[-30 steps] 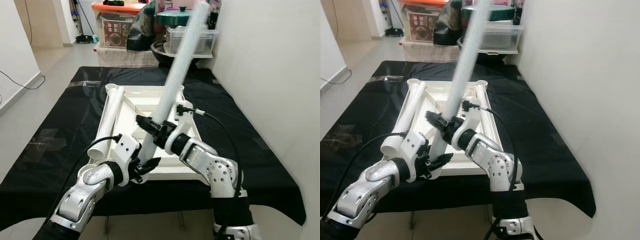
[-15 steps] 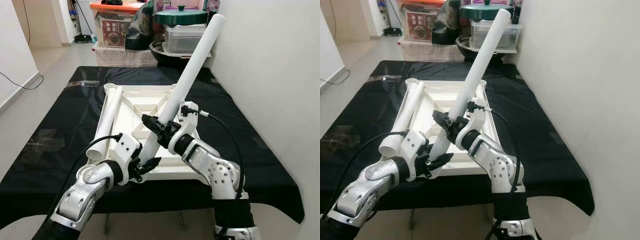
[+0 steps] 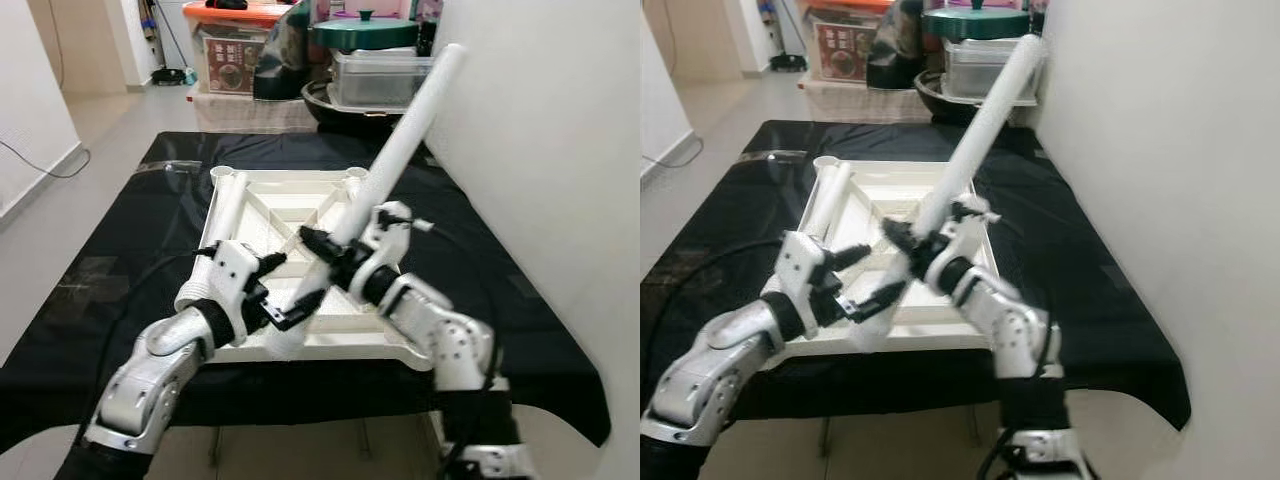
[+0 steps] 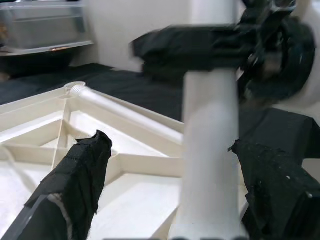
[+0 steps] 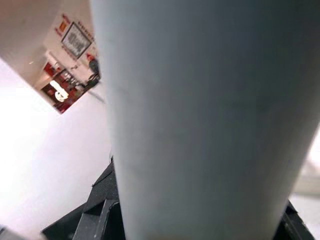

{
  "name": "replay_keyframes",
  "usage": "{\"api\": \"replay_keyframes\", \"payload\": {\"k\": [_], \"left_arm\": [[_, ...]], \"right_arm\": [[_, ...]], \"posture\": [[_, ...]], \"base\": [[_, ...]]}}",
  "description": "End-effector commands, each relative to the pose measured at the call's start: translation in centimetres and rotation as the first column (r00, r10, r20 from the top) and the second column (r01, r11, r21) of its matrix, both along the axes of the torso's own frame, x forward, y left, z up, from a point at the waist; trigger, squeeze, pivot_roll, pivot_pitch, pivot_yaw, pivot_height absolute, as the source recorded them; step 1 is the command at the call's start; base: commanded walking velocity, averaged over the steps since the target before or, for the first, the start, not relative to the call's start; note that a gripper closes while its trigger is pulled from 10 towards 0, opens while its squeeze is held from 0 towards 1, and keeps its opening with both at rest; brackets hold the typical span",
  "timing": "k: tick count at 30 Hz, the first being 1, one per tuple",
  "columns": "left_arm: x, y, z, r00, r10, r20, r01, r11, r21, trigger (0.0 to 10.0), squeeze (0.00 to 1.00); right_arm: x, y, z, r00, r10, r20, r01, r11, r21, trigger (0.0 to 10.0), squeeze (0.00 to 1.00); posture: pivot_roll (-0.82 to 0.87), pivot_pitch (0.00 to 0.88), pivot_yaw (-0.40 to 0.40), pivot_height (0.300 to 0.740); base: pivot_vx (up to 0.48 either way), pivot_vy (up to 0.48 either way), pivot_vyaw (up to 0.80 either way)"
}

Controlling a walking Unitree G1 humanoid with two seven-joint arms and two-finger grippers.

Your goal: Building children table

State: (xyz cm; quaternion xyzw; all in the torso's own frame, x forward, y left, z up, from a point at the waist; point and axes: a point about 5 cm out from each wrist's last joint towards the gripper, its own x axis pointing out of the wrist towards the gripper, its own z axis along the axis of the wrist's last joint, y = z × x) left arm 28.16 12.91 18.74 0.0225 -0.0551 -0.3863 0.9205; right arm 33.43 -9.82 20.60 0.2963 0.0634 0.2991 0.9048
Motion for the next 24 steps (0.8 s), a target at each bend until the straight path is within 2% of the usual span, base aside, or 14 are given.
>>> {"api": "replay_keyframes", "payload": {"k": [1,4,5,6,7,8,9,11,12,15,16,19,24], "left_arm": [[-0.8,0.4,-0.1,0.999,-0.03,-0.032,0.03,1.0,-0.008,10.0,1.0],[-1.4,0.5,-0.4,0.997,-0.06,-0.046,0.06,0.998,0.0,10.0,1.0],[-1.5,0.5,-0.5,0.996,-0.068,-0.048,0.069,0.998,0.005,10.0,0.0],[-1.5,0.5,-0.5,0.996,-0.068,-0.048,0.069,0.998,0.005,10.0,0.0],[-2.3,0.5,-1.0,0.993,-0.1,-0.067,0.101,0.995,0.013,10.0,0.0],[-2.5,0.4,-1.2,0.991,-0.113,-0.078,0.114,0.993,0.014,10.0,0.0],[-2.5,0.4,-1.2,0.991,-0.113,-0.078,0.114,0.993,0.014,10.0,0.0],[-2.7,0.5,-1.4,0.992,-0.1,-0.074,0.103,0.994,0.031,10.0,0.0],[-2.7,0.5,-1.4,0.992,-0.1,-0.074,0.103,0.994,0.031,10.0,0.0],[-1.3,1.8,-1.6,0.996,0.076,-0.052,-0.074,0.996,0.044,10.0,0.0],[-1.3,1.8,-1.6,0.996,0.076,-0.052,-0.074,0.996,0.044,10.0,0.0],[-0.3,3.4,-2.2,0.97,0.235,-0.064,-0.231,0.971,0.069,10.0,0.0],[-0.4,3.4,-3.0,0.963,0.261,-0.072,-0.251,0.961,0.12,10.0,0.0]], "right_arm": [[0.9,-2.3,0.7,0.998,-0.055,0.033,0.056,0.998,-0.025,0.0,0.0],[1.5,-4.1,1.5,0.993,-0.098,0.064,0.102,0.993,-0.055,0.0,0.0],[1.7,-4.5,1.8,0.991,-0.11,0.073,0.115,0.991,-0.062,0.0,0.0],[1.7,-4.5,1.8,0.991,-0.11,0.073,0.115,0.991,-0.062,0.0,0.0],[2.7,-6.9,3.5,0.976,-0.176,0.132,0.188,0.978,-0.087,0.0,0.0],[3.0,-7.9,4.3,0.966,-0.203,0.159,0.219,0.971,-0.096,0.0,0.0],[3.0,-7.9,4.3,0.966,-0.203,0.159,0.219,0.971,-0.096,0.0,0.0],[3.5,-9.5,5.4,0.95,-0.24,0.2,0.267,0.957,-0.116,0.0,0.0],[3.5,-9.5,5.4,0.95,-0.24,0.2,0.267,0.957,-0.116,0.0,0.0],[3.5,-11.9,6.5,0.931,-0.272,0.245,0.317,0.933,-0.169,0.0,0.0],[3.5,-11.9,6.5,0.931,-0.272,0.245,0.317,0.933,-0.169,0.0,0.0],[3.2,-13.5,7.9,0.915,-0.274,0.295,0.333,0.927,-0.173,0.0,0.0],[3.1,-13.8,8.0,0.916,-0.264,0.303,0.328,0.926,-0.186,0.0,0.0]], "posture": [[0.07,0.0,-0.087,0.74],[0.07,0.0,-0.088,0.74],[0.07,0.0,-0.088,0.74],[0.07,0.0,-0.088,0.74],[0.07,0.0,-0.089,0.74],[0.07,0.0,-0.089,0.74],[0.07,0.0,-0.089,0.74],[0.07,0.0,-0.09,0.74],[0.07,0.0,-0.09,0.74],[0.07,0.0,-0.093,0.74],[0.07,0.0,-0.093,0.74],[0.07,0.0,-0.088,0.74],[0.06,0.0,-0.085,0.74]], "base": [[0.0,0.0,0.0],[0.0,0.0,0.0],[0.0,0.0,0.0],[0.0,0.0,0.0],[0.0,0.0,0.0],[0.0,0.0,0.0],[0.0,0.0,0.0],[0.0,0.0,0.0],[0.0,0.0,0.0],[0.0,0.0,0.0],[0.0,0.0,0.0],[0.0,0.0,0.0],[0.0,0.0,0.0]]}}
